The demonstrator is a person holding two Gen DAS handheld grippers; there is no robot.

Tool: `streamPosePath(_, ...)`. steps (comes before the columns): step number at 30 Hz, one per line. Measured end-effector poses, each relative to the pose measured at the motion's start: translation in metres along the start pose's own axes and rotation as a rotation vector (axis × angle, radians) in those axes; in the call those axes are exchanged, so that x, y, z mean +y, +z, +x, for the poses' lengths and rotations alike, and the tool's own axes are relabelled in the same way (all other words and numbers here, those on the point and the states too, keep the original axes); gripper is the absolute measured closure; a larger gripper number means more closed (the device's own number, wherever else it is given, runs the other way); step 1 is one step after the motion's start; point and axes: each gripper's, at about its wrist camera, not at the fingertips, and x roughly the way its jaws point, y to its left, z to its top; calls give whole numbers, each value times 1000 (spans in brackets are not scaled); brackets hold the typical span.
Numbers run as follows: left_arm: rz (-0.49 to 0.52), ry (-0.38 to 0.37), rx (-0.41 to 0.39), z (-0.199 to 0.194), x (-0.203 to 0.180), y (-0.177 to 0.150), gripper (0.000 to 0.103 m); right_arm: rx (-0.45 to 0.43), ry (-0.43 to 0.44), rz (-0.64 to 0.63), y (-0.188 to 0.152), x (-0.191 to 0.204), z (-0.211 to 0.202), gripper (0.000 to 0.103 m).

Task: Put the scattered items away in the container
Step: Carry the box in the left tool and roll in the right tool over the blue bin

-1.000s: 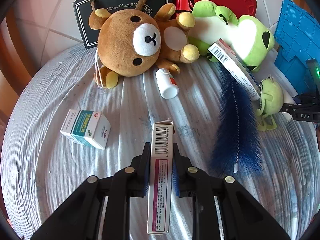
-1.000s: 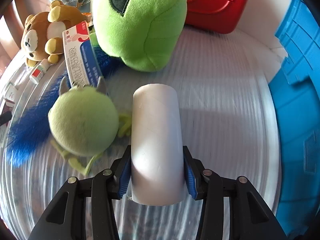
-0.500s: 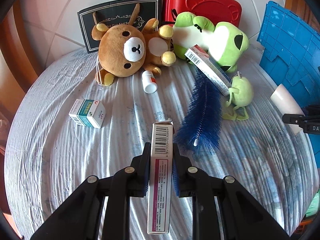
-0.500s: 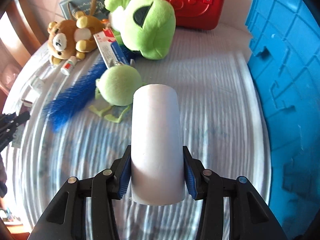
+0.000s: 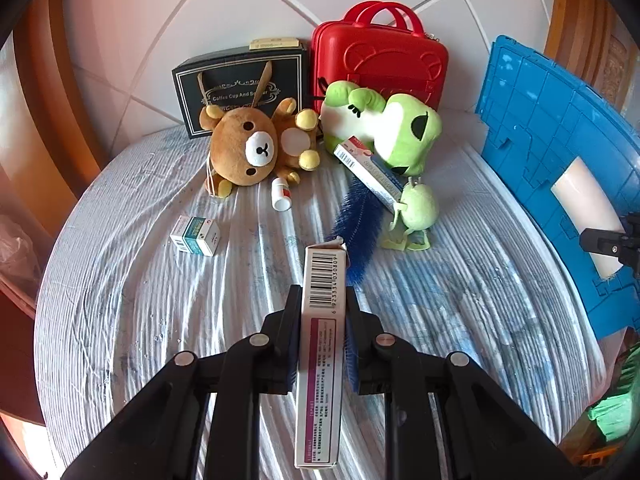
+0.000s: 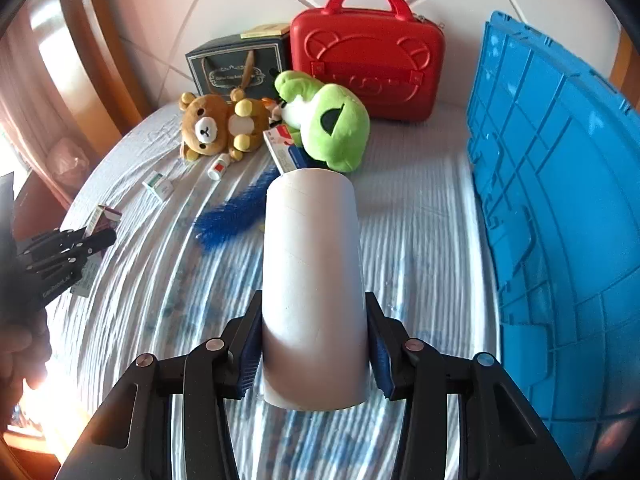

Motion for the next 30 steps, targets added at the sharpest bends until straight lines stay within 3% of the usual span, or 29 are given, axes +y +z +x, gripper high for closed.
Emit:
streamPosePath(11, 34, -1, -72, -66, -40, 9, 85, -98, 58, 11, -13, -6, -86, 58)
streamPosePath(30, 92, 3, -231, -154, -123, 61, 85, -266, 87, -12, -19, -55, -199, 58)
